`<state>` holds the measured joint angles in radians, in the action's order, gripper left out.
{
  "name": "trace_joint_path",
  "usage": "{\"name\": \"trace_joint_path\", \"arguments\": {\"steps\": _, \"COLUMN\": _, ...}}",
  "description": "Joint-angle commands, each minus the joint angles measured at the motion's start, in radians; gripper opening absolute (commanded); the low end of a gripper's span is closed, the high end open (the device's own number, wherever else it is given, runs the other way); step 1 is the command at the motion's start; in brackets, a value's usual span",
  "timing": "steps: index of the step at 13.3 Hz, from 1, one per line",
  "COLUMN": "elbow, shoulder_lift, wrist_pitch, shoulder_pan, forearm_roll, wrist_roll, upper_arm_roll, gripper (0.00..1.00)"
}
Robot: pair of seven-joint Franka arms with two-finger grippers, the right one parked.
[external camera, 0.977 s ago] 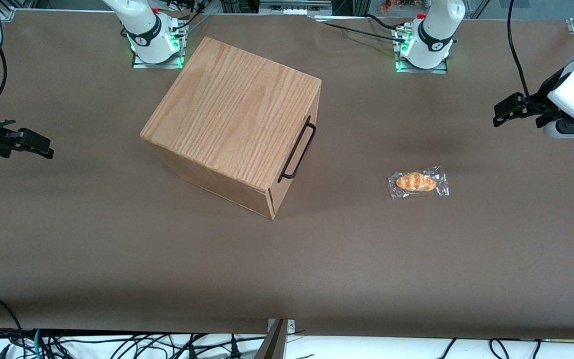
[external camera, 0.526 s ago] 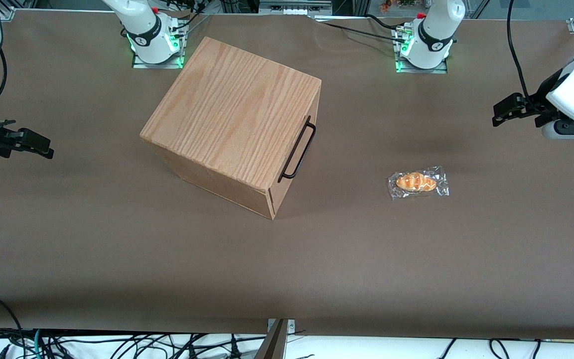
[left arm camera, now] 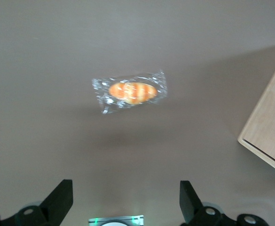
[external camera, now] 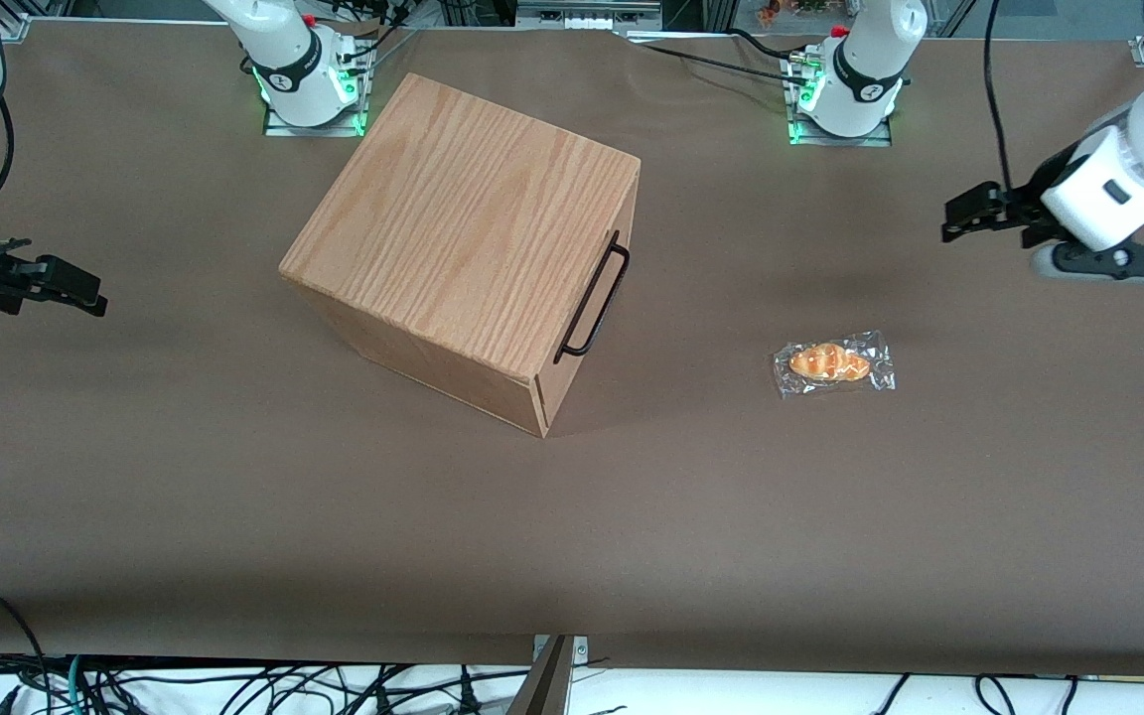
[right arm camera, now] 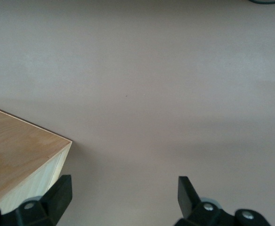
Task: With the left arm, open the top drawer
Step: 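Move the left gripper toward the black drawer handle on the wooden box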
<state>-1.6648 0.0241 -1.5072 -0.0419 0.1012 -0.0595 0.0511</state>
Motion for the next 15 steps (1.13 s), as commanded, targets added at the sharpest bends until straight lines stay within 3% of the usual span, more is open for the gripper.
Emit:
{"name": "trace_joint_path", "arguments": {"steps": 1, "elbow": 0.048, "shoulder_lift": 0.074, "wrist_pitch": 0.004, "shoulder_pan": -0.062, "forearm_roll": 0.052, "wrist_roll": 0.017, "upper_arm_roll": -0.005, "gripper": 1.00}}
{"name": "trace_joint_path", "arguments": {"steps": 9, "elbow": 0.289, "shoulder_lift": 0.309, "wrist_pitch": -0.037, "shoulder_pan": -0.331, "forearm_roll": 0.092, "wrist_roll": 0.000, "upper_arm_roll": -0.007, "gripper": 1.00}}
{"name": "trace_joint_path", "arguments": {"steps": 15, "elbow": 0.293, "shoulder_lift": 0.405, "wrist_pitch": -0.254, "shoulder_pan": -0.430, "forearm_roll": 0.132, "wrist_roll": 0.018, "upper_arm_roll": -0.005, "gripper": 1.00}}
